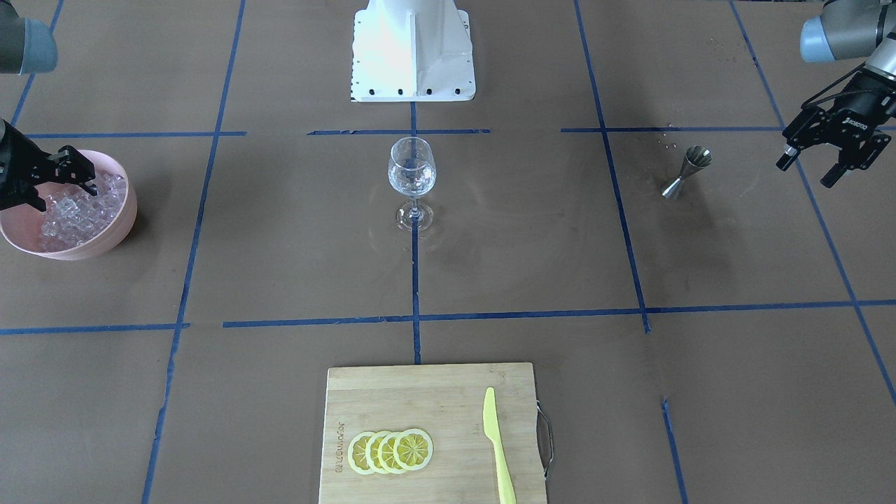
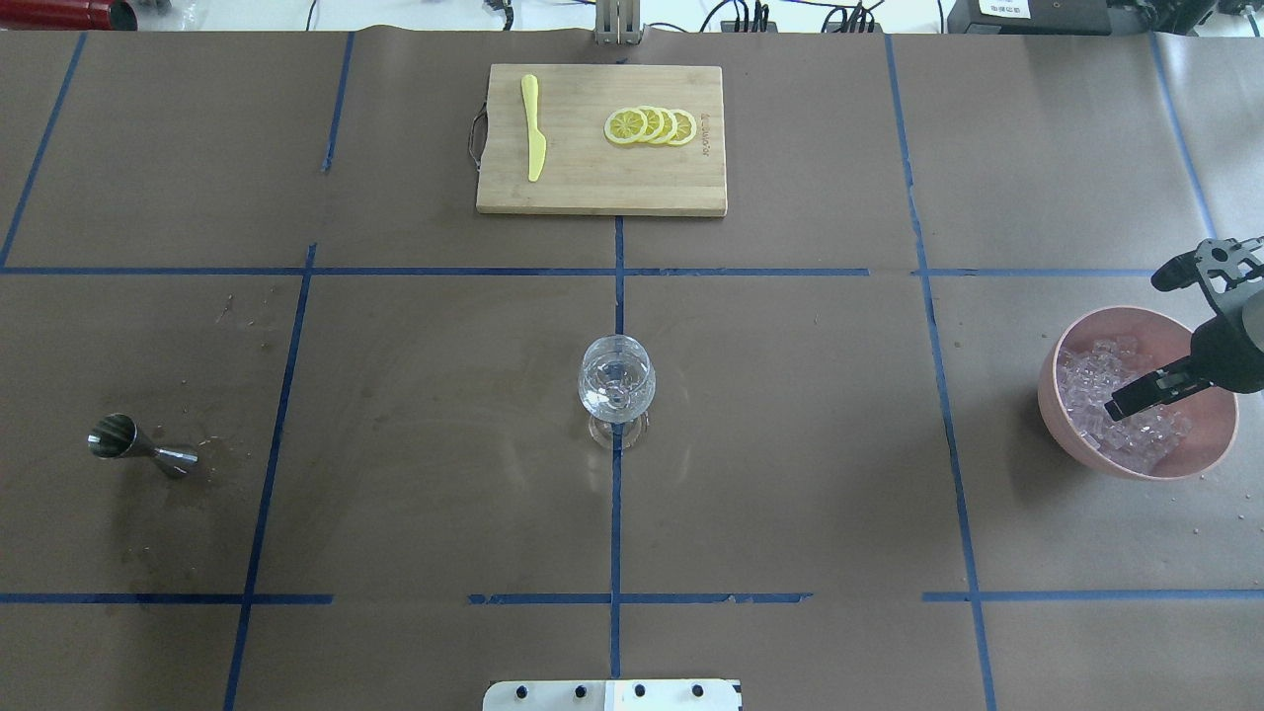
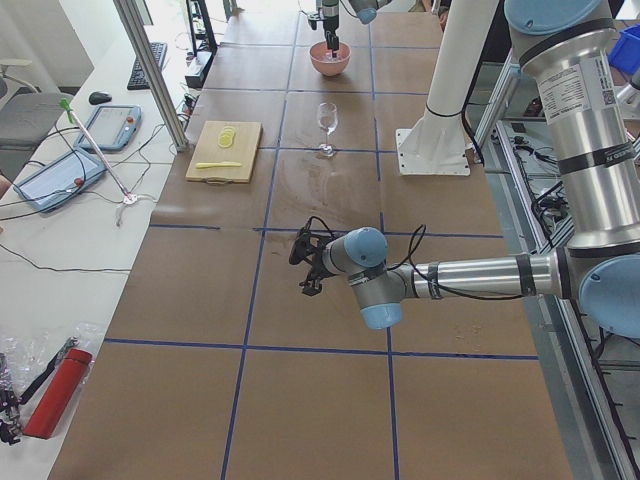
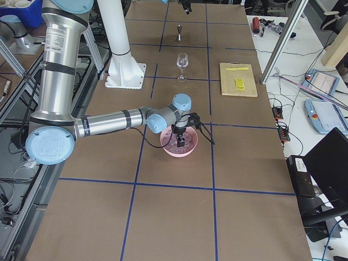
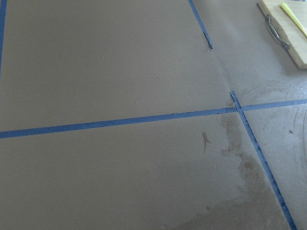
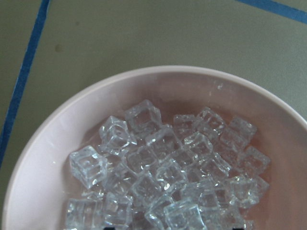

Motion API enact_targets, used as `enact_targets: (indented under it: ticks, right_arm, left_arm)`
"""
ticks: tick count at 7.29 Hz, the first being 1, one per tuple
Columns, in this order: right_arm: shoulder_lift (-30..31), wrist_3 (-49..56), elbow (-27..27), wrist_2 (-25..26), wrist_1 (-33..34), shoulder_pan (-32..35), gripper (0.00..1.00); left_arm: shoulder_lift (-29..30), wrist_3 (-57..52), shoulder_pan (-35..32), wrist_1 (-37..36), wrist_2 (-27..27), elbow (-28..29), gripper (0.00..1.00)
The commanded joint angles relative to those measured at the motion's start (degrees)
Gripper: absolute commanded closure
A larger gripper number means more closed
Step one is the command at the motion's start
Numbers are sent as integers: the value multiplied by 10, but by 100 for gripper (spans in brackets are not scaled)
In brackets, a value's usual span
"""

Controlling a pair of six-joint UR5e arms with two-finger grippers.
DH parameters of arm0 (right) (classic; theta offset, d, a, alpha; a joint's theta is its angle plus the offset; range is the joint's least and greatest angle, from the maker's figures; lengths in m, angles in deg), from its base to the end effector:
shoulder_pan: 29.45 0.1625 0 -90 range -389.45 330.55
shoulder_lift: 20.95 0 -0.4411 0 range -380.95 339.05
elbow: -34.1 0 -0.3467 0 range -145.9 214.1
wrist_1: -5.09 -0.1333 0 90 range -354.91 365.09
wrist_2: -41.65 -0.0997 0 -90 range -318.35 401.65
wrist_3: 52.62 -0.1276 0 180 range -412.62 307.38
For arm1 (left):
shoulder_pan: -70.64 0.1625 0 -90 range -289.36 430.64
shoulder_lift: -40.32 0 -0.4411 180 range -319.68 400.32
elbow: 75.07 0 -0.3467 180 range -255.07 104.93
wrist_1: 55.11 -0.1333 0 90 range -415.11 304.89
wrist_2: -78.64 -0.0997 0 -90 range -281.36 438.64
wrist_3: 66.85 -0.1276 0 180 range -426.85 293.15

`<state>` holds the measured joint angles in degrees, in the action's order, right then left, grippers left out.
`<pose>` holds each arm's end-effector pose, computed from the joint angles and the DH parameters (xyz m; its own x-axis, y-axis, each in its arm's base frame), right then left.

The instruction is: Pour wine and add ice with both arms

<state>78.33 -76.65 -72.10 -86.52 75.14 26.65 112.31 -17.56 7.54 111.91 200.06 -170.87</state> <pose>-0.1820 -0.3684 0.6005 0.6563 -0.3107 0.6875 0.2521 0.9492 0.1883 0.0958 -0.3365 0.6114 0.5031 0.2385 -0.8307 0.2895 0.8591 0.4220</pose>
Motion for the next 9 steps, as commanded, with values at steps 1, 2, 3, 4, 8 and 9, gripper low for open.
enact_targets:
  ticks: [1, 2, 3, 4, 8, 9]
  right_arm:
    - [-4, 0, 5, 1, 1, -1, 21]
    - [-8, 0, 6, 3, 3, -1, 25]
    - [-8, -1, 7, 3, 3, -2, 33]
    - [-8, -1, 8, 4, 3, -2, 47]
    - [-7, 6, 7, -4, 4, 1, 100]
    - [-8, 6, -4, -22, 7, 18, 100]
  left_arm:
    - [0, -1, 0, 0, -9, 0, 0]
    - [0, -1, 0, 0, -12, 0, 0]
    - [0, -1, 1, 0, -12, 0, 0]
    - [0, -1, 0, 0, -12, 0, 0]
    - [1, -2, 0, 1, -12, 1, 0]
    - [1, -2, 0, 1, -12, 1, 0]
